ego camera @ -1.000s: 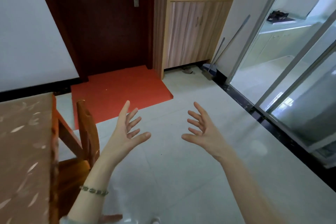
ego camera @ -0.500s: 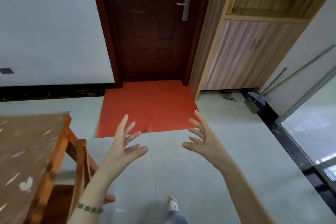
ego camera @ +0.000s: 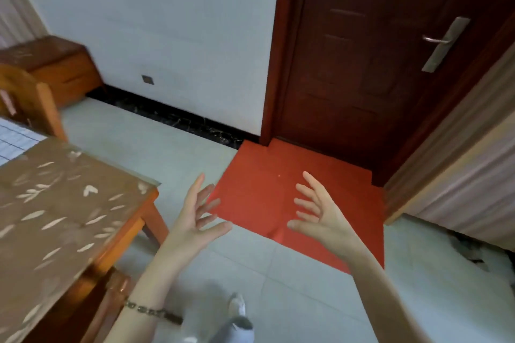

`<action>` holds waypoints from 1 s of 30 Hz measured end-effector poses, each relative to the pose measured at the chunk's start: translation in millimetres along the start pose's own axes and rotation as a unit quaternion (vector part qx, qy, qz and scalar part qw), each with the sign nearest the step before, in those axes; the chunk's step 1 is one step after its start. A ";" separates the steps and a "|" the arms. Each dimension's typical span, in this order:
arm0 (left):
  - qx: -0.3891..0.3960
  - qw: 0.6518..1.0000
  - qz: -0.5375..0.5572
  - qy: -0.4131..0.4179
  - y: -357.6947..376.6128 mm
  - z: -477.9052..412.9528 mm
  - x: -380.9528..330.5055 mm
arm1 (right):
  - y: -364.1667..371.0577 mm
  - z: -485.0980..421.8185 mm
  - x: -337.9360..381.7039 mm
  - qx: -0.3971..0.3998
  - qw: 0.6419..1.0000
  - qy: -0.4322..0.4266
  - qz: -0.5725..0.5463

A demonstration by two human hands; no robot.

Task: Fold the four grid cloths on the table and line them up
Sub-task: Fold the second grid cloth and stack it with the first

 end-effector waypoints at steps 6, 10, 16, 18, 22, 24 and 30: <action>-0.088 0.996 -0.003 0.005 -37.5 -98.9 18.9 | 11.0 -142.0 9.2 0.065 0.998 -0.024 0.003; -0.120 0.993 -0.009 0.001 -65.0 -175.7 19.4 | 17.6 -235.4 24.1 0.091 0.996 -0.023 0.007; -0.168 0.985 -0.032 -0.004 -102.4 -269.2 13.2 | 36.2 -360.7 53.6 0.145 0.989 -0.029 0.002; -0.186 0.982 -0.045 -0.005 -118.9 -293.8 11.8 | 46.5 -400.8 60.8 0.166 0.986 -0.030 0.002; -0.225 0.972 -0.062 -0.018 -153.3 -343.0 14.9 | 73.4 -482.5 71.4 0.213 0.977 -0.026 0.013; -0.248 0.966 -0.068 -0.027 -171.1 -370.6 20.6 | 91.0 -527.2 76.1 0.237 0.971 -0.023 0.019; -0.330 0.937 -0.094 -0.063 -229.9 -455.9 32.6 | 153.6 -667.7 105.1 0.321 0.946 -0.038 0.017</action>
Point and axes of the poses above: each hand's wrist, its own z-axis away from the middle knuckle, its own y-axis out of the palm, x = y × z, the point moved 3 cm from there along -z, towards the middle knuckle, and after that the axes turned 2 degrees about -x, right-handed, at the moved point
